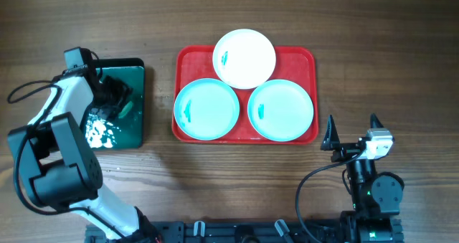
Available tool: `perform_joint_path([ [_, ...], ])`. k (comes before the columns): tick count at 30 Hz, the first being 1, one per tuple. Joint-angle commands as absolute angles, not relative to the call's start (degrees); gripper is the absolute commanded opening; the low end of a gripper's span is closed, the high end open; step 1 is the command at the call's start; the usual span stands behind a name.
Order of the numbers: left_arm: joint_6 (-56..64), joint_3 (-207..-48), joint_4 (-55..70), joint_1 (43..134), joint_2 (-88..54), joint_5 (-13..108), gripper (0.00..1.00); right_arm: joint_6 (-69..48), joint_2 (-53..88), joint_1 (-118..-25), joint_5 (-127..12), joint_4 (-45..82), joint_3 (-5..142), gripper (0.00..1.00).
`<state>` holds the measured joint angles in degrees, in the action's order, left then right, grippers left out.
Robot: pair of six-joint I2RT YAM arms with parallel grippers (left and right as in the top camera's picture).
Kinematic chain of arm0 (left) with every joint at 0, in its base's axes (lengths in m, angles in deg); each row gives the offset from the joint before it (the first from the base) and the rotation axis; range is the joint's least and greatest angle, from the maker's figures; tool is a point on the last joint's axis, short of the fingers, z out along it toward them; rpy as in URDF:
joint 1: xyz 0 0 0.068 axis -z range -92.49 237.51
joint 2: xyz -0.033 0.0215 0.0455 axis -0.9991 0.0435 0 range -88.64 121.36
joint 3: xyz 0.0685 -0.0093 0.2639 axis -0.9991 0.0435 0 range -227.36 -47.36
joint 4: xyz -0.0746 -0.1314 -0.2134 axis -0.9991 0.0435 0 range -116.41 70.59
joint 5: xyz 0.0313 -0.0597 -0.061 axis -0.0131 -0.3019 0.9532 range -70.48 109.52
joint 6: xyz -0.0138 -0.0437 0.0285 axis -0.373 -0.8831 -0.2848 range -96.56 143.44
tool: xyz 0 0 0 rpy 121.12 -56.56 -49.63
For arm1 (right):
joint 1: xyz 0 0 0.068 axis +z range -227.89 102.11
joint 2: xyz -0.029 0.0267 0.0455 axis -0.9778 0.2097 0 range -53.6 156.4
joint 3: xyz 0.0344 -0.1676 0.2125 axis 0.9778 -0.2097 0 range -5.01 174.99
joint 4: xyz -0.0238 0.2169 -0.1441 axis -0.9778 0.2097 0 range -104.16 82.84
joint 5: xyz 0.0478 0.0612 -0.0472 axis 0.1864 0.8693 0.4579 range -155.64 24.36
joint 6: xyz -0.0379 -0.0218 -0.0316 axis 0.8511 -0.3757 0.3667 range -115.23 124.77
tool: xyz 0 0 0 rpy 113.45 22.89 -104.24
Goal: Clean dirty plates on tray and stack at the side
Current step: 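Dip and rub the sponge in the basin water with the left gripper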
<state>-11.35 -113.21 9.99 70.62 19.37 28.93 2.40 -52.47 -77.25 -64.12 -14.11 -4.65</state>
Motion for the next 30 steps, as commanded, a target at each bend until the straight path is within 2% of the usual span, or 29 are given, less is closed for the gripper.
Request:
perform_joint_path([
  [1,-11.3,-111.9,10.1,70.9,21.3,33.0,0.07,1.6,-52.6,-77.5,-63.0,-14.2,-4.7,1.0],
  [2,-11.3,-111.9,10.0,70.9,21.3,33.0,0.04,1.6,-52.6,-77.5,-63.0,-14.2,-4.7,1.0],
  [4,-11.3,-111.9,9.3,70.9,21.3,32.3,0.04,1.6,-52.6,-77.5,-63.0,-14.2,-4.7,1.0],
  [5,-11.3,-111.9,8.9,70.9,21.3,30.9,0.13,1.6,-52.6,-77.5,-63.0,-14.2,-4.7,1.0],
  [6,-11.3,-111.9,8.4,70.9,21.3,29.4,0.31,1.6,-52.6,-77.5,-63.0,-14.2,-4.7,1.0],
  [7,-11.3,-111.9,7.8,70.9,21.3,27.5,0.68,1.6,-52.6,-77.5,-63.0,-14.2,-4.7,1.0],
  [8,-11.3,-111.9,7.2,70.9,21.3,25.4,0.96,1.6,-52.6,-77.5,-63.0,-14.2,-4.7,1.0],
  [9,-11.3,-111.9,6.4,70.9,21.3,22.7,1.0,1.6,-52.6,-77.5,-63.0,-14.2,-4.7,1.0],
  [12,-11.4,-111.9,3.6,70.9,21.3,16.5,1.0,1.6,-52.6,-77.5,-63.0,-14.2,-4.7,1.0],
  [16,-11.5,-111.9,2.2,70.9,21.3,16.0,1.0,1.6,-52.6,-77.5,-63.0,-14.2,-4.7,1.0],
  [18,-11.5,-111.9,2.1,70.9,21.3,16.0,0.96,1.6,-52.6,-77.5,-63.0,-14.2,-4.7,1.0],
  [23,-11.5,-111.9,3.2,70.9,21.3,17.4,0.66,1.6,-52.6,-77.5,-63.0,-14.2,-4.7,1.0],
  [27,-11.5,-111.9,3.6,70.9,21.3,19.5,0.34,1.6,-52.6,-77.5,-63.0,-14.2,-4.7,1.0],
  [29,-11.5,-111.9,3.6,70.9,21.3,19.8,0.32,1.6,-52.6,-77.5,-63.0,-14.2,-4.7,1.0],
  [30,-11.5,-111.9,3.8,70.9,21.3,19.8,0.26,1.6,-52.6,-77.5,-63.0,-14.2,-4.7,1.0],
])
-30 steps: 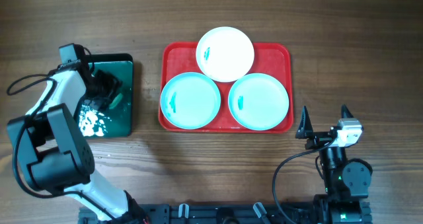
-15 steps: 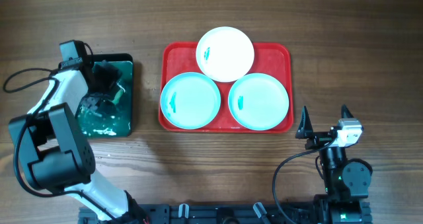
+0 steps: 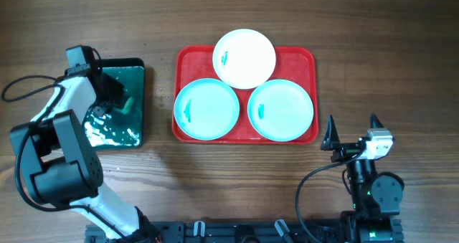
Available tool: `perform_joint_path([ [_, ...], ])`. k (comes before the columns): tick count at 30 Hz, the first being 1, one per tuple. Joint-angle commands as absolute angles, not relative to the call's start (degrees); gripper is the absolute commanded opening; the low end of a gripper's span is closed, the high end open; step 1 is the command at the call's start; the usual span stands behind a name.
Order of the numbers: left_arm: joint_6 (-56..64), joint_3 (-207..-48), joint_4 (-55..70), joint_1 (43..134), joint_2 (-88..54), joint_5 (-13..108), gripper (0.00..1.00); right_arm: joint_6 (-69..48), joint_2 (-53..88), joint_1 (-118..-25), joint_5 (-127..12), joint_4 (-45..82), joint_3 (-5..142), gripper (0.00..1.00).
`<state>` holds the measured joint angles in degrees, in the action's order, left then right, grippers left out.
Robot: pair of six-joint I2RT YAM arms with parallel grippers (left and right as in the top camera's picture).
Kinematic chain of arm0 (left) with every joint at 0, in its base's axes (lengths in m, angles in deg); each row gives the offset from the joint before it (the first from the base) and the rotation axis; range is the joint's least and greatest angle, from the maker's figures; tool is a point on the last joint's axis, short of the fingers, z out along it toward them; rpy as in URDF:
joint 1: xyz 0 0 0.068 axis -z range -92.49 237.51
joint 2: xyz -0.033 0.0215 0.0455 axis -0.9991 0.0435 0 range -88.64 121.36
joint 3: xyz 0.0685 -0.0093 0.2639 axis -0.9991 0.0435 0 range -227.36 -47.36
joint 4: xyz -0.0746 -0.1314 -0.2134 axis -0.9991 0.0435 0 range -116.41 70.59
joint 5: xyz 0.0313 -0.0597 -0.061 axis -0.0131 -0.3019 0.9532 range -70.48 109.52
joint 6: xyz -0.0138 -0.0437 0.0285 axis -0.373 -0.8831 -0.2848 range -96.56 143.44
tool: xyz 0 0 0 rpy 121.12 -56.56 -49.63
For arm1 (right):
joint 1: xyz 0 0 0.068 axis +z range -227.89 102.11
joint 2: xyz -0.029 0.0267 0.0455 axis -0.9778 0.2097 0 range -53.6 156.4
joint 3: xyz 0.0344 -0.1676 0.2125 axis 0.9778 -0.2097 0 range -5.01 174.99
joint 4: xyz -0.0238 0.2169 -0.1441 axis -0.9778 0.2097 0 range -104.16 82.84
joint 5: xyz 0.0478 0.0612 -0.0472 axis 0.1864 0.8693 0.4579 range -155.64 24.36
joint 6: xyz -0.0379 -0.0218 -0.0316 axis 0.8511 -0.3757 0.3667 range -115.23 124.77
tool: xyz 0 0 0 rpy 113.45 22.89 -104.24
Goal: Clean dirty plates on tray and stack at the side
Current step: 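Dip and rub the sponge in the basin water with the left gripper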
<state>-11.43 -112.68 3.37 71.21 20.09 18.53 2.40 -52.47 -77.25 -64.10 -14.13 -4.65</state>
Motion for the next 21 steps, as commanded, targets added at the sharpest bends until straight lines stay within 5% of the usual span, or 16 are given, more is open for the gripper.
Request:
perform_joint_path([
  [1,-11.5,-111.9,4.0,70.9,21.3,19.8,0.17,1.6,-52.6,-77.5,-63.0,-14.2,-4.7,1.0],
  [3,-11.5,-111.9,4.7,70.8,20.9,19.9,0.04,1.6,-52.6,-77.5,-63.0,-14.2,-4.7,1.0],
  [21,-9.8,-111.9,7.9,70.6,-3.8,19.4,0.04,1.6,-52.6,-77.5,-63.0,-14.2,-4.7,1.0],
])
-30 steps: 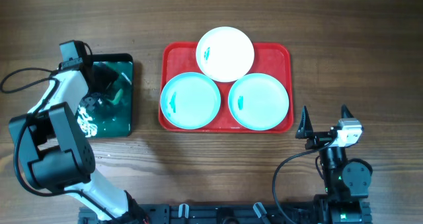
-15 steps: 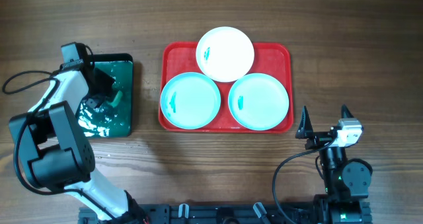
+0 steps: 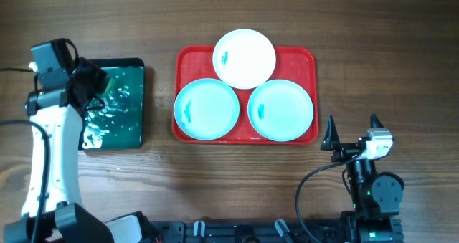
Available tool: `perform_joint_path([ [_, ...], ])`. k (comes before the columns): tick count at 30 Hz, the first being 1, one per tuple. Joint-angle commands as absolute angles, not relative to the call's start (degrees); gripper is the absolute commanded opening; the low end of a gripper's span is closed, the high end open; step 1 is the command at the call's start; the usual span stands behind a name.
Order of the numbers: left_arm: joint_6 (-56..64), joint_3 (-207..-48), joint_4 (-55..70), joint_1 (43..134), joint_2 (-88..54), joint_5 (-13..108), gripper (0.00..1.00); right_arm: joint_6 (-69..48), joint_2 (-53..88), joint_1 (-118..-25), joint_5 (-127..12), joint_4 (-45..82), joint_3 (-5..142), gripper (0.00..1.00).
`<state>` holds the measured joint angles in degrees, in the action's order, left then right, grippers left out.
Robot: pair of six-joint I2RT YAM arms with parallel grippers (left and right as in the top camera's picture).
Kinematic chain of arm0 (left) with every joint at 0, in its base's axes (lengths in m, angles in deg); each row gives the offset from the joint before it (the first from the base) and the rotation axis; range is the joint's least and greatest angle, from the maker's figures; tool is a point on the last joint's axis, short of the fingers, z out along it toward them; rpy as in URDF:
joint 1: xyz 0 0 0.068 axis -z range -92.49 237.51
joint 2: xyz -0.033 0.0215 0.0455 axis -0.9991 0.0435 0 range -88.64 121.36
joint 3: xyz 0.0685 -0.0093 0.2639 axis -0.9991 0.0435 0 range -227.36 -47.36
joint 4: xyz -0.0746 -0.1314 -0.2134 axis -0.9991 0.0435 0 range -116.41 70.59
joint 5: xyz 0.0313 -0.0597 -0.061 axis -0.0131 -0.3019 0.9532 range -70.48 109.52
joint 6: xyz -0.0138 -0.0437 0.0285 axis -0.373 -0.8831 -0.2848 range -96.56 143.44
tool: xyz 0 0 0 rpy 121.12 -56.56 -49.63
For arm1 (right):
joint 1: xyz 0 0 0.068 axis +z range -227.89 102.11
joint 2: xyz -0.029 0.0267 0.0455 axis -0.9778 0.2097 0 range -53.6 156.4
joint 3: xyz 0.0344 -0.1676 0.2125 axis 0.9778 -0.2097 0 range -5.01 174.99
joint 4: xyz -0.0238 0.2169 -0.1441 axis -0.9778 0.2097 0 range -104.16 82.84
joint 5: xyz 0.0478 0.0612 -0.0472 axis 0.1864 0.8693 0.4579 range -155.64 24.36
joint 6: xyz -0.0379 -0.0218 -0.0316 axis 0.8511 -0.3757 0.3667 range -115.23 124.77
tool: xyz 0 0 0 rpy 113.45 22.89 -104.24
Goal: Clean dirty plates on tray and stack at the side
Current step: 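Dip and rub the sponge in the basin water with the left gripper, then carry the sponge with the left gripper over the lower-left plate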
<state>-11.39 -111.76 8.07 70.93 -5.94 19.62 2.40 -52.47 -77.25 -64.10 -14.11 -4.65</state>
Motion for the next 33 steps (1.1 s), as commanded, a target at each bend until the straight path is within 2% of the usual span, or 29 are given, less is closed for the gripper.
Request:
perform_joint_path([
  [1,-9.6,-111.9,7.9,70.6,-1.8,17.5,0.04,1.6,-52.6,-77.5,-63.0,-14.2,-4.7,1.0],
  [3,-9.6,-111.9,6.7,70.6,3.2,14.0,0.04,1.6,-52.6,-77.5,-63.0,-14.2,-4.7,1.0],
  [8,-7.7,-111.9,6.4,70.6,10.8,17.5,0.04,1.6,-52.6,-77.5,-63.0,-14.2,-4.7,1.0],
  [14,-5.2,-118.6,13.9,70.5,-3.4,27.8,0.04,1.7,-52.6,-77.5,-63.0,-14.2,-4.7,1.0],
  [19,-3.0,-118.6,13.9,72.7,-14.9,29.1,0.04,1.6,-52.6,-77.5,-63.0,-14.2,-4.7,1.0],
  [26,-2.2,-116.6,17.7,88.5,-9.5,36.2,0.04,1.6,-52.6,-77.5,-63.0,-14.2,-4.7,1.0],
  [29,-2.2,-115.7,16.0,97.5,-2.1,34.0,0.04,1.6,-52.6,-77.5,-63.0,-14.2,-4.7,1.0],
  [33,-2.3,-115.7,13.4,104.9,7.6,28.7,0.04,1.6,-52.6,-77.5,-63.0,-14.2,-4.7,1.0],
])
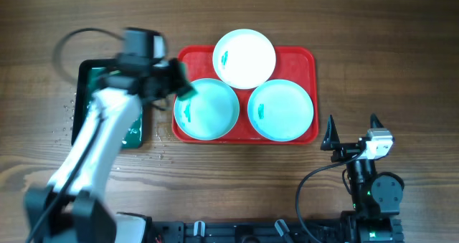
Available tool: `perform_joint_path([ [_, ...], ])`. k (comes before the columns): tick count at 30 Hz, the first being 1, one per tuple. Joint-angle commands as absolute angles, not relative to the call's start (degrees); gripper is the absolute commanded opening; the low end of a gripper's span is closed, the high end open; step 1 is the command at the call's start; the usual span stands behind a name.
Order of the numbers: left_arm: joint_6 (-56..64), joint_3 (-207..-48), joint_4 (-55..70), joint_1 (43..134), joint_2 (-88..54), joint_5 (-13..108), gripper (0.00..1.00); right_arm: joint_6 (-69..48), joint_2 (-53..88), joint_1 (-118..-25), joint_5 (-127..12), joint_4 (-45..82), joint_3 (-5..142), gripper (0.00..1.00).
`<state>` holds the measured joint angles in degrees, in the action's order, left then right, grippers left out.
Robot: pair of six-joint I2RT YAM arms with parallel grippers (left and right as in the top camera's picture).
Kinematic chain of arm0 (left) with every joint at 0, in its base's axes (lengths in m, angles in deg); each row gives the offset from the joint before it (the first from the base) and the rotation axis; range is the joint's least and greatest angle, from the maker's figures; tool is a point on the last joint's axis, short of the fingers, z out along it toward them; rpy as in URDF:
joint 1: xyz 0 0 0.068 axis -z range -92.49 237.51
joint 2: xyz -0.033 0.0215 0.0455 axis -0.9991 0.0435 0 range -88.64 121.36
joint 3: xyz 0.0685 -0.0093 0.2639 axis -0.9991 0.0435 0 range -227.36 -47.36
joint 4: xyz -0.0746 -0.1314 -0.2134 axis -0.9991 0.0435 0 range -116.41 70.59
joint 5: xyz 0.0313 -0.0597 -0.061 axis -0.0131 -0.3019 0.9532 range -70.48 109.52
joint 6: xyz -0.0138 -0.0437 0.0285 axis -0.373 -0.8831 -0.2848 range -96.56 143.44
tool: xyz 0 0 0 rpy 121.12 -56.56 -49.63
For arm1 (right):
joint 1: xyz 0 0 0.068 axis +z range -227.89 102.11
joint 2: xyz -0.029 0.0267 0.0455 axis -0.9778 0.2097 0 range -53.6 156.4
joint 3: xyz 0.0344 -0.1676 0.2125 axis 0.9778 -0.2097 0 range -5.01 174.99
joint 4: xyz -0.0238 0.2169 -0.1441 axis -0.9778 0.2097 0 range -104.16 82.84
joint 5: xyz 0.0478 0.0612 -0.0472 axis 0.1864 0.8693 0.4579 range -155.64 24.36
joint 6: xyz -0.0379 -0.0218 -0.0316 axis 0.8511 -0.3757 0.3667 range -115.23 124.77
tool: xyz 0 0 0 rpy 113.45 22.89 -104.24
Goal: Clean dirty plates on tray and stack at the side
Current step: 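Carry the sponge with the left gripper over the lower-left plate, then reach the right gripper to the lower-left plate rim and grasp it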
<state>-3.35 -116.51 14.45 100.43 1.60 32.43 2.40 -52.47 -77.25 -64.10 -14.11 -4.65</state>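
Note:
A red tray (310, 56) holds three plates: a white one (244, 58) at the back, a light-blue one (211, 112) front left and another light-blue one (281, 110) front right. Each plate bears a small green smear near its left side. My left gripper (182, 87) hangs at the tray's left edge, over the rim of the front-left plate, shut on a green sponge (188, 91); the arm is motion-blurred. My right gripper (351, 132) rests open near the front right of the table, clear of the tray.
A dark green basin of water (93, 92) lies left of the tray, partly covered by my left arm. Water drops dot the wood left of the basin (69, 110) and in front of it (161, 154).
My left gripper has left the basin's left side and now sits to the right at the tray's left edge with the sponge. Drops now show on the table. The right arm has not moved.
My left gripper was down in the basin on the green sponge, with foam on the water, and stayed there a second later. Then it stood at the basin's upper left. Now it holds the sponge over the front-left plate's rim. The plates have not moved.

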Motion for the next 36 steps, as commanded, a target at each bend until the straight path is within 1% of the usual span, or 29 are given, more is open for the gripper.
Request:
perform_joint_path([
  [1,-2.3,-115.7,13.2,105.9,9.4,28.2,0.04,1.6,-52.6,-77.5,-63.0,-14.2,-4.7,1.0],
  [3,-2.3,-115.7,13.0,107.9,14.0,28.0,0.04,1.6,-52.6,-77.5,-63.0,-14.2,-4.7,1.0],
  [4,-2.3,-115.7,12.9,108.0,15.0,27.9,0.08,1.6,-52.6,-77.5,-63.0,-14.2,-4.7,1.0],
  [5,-2.3,-115.7,12.9,108.1,15.6,27.9,0.2,1.6,-52.6,-77.5,-63.0,-14.2,-4.7,1.0],
  [6,-2.3,-115.7,12.8,108.1,16.1,27.8,0.49,1.6,-52.6,-77.5,-63.0,-14.2,-4.7,1.0],
  [7,-2.3,-115.7,12.6,108.0,16.2,27.3,0.56,1.6,-52.6,-77.5,-63.0,-14.2,-4.7,1.0],
  [9,-2.2,-115.7,11.4,107.8,16.0,26.5,0.59,1.6,-52.6,-77.5,-63.0,-14.2,-4.7,1.0],
  [11,-2.2,-116.5,11.1,107.5,15.5,26.5,0.6,1.6,-52.6,-77.5,-63.0,-14.2,-4.7,1.0],
  [15,-2.2,-120.9,14.5,105.0,11.4,26.4,0.63,1.6,-52.6,-77.5,-63.0,-14.2,-4.7,1.0],
  [17,-2.3,-123.9,17.4,102.2,7.5,25.5,0.64,1.6,-52.6,-77.5,-63.0,-14.2,-4.7,1.0],
  [20,-2.3,-125.7,20.0,96.5,0.6,25.0,0.83,1.6,-52.6,-77.5,-63.0,-14.2,-4.7,1.0],
  [21,-2.4,-125.7,20.7,93.9,-2.2,25.0,1.0,1.6,-52.6,-77.5,-63.0,-14.2,-4.7,1.0],
  [24,-2.5,-125.7,22.7,88.3,-6.7,25.0,1.0,1.6,-52.6,-77.5,-63.0,-14.2,-4.7,1.0],
  [26,-2.5,-125.7,24.0,85.5,-8.3,25.0,1.0,1.6,-52.6,-77.5,-64.6,-17.1,-4.7,1.0],
  [27,-2.5,-125.7,24.6,84.6,-8.5,25.0,1.0,-1.3,-52.6,-77.5,-62.7,-21.3,-4.7,1.0],
  [29,-2.5,-125.6,26.2,83.8,-8.2,25.0,1.0,-13.8,-52.6,-77.5,-53.7,-29.8,-4.7,1.0],
  [30,-2.5,-125.5,26.6,83.8,-8.1,25.0,1.0,-19.1,-52.6,-77.5,-53.1,-33.3,-4.7,1.0],
  [32,-2.5,-125.3,27.2,83.9,-8.0,25.0,1.0,-28.2,-52.6,-77.5,-54.1,-44.6,-4.7,0.99],
  [33,-2.5,-125.3,27.5,83.9,-8.0,25.0,1.0,-30.9,-52.6,-77.5,-53.7,-50.5,-4.7,1.0],
  [34,-2.5,-125.3,27.6,83.9,-8.0,25.0,1.0,-31.6,-52.6,-77.5,-53.0,-59.6,-4.6,1.0],
  [36,-2.5,-125.3,27.8,83.9,-8.0,25.0,1.0,-31.6,-52.6,-77.5,-52.8,-67.3,-3.0,1.0],
])
